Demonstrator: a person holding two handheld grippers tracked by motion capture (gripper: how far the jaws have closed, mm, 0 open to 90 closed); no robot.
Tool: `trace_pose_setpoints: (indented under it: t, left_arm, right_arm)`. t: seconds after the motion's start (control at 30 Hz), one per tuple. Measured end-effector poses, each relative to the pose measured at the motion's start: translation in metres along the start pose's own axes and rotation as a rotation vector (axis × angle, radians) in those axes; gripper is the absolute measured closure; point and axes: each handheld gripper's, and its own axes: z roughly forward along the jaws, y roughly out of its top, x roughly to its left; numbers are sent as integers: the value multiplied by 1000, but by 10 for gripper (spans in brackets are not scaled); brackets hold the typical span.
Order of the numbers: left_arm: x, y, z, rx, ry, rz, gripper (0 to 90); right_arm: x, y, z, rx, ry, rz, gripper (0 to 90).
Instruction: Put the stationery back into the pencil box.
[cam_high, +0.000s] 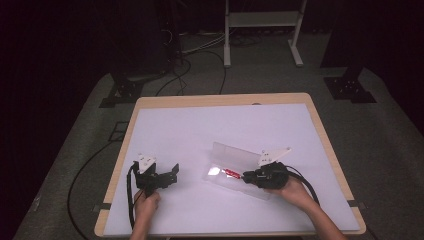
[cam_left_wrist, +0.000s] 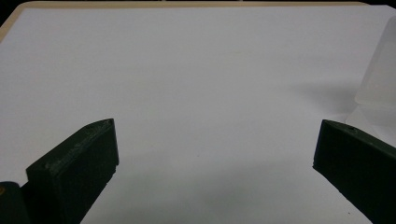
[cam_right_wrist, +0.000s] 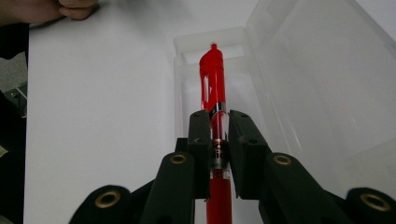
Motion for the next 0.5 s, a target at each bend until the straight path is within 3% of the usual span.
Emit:
trace_pose_setpoints:
  t: [0.5]
  left_arm:
    - [0, 0, 0, 0, 0, -2, 0]
  right_arm:
    - [-5, -4, 9, 27, -2, 12, 787]
